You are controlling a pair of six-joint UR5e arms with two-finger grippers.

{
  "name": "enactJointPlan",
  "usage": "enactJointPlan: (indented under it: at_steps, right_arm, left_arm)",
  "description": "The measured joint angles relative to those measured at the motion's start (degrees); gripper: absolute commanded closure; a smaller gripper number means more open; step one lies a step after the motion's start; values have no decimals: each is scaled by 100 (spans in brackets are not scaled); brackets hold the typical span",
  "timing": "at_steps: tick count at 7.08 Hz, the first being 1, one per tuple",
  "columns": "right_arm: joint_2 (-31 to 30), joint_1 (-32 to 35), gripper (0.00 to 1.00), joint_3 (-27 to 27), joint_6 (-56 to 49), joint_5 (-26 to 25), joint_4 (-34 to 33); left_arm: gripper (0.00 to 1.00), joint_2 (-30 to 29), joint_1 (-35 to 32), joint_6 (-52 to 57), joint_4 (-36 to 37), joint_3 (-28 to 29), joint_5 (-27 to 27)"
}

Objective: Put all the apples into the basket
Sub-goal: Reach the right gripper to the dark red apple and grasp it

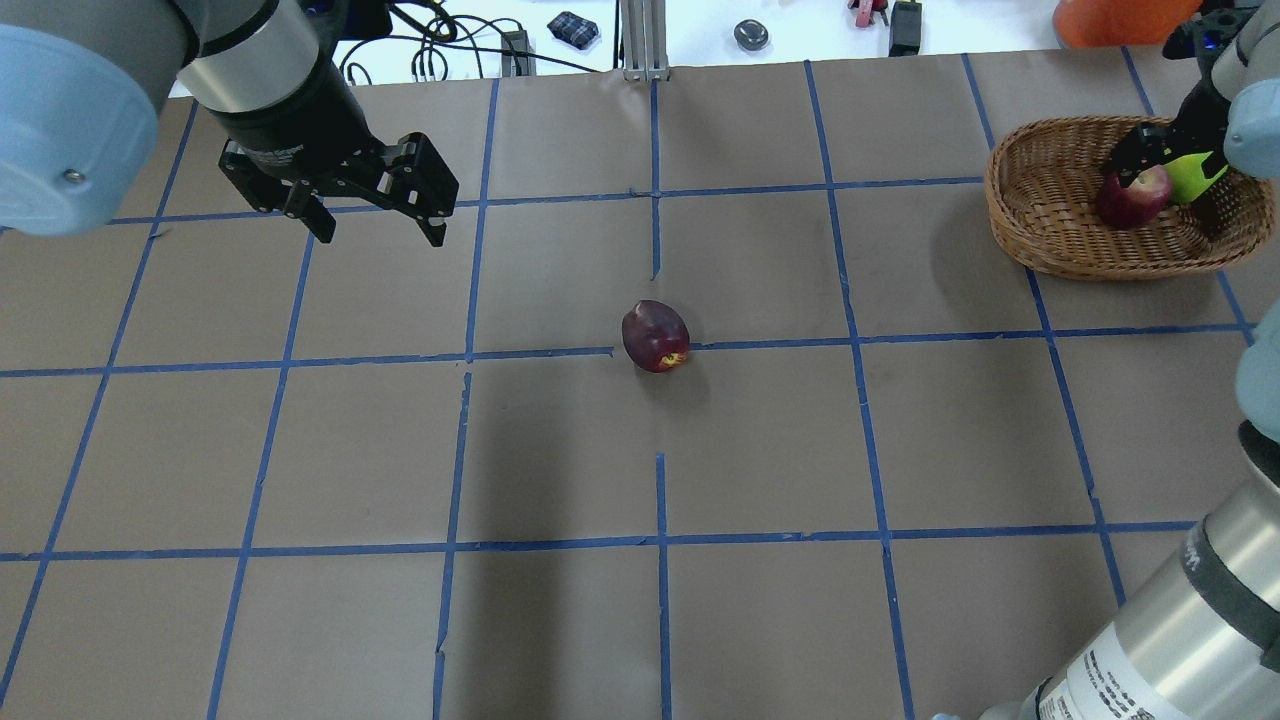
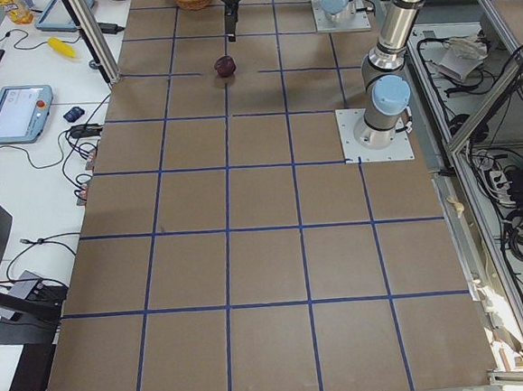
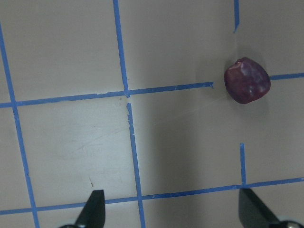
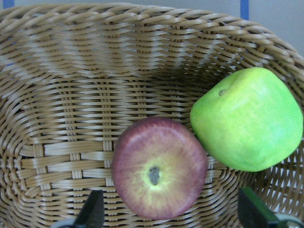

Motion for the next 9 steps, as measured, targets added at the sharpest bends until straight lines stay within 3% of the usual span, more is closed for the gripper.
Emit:
enactJointPlan:
  at_steps: [2,4,6,9]
  right_arm:
    - [-474,394,0,3,518,59,871]
    - [-826,1351,0,31,2002,253,1621]
    - [-927,2458,0,42,3283,408,1978]
    - [-816,3622,0,45,4765,1076,1996]
  left_arm:
    - [0,88,57,76,20,-44,16]
    - [0,133,83,78,152,-81,13]
    - [0,162,94,78,193,-104,10]
    - [0,166,129,79,231,-102,9]
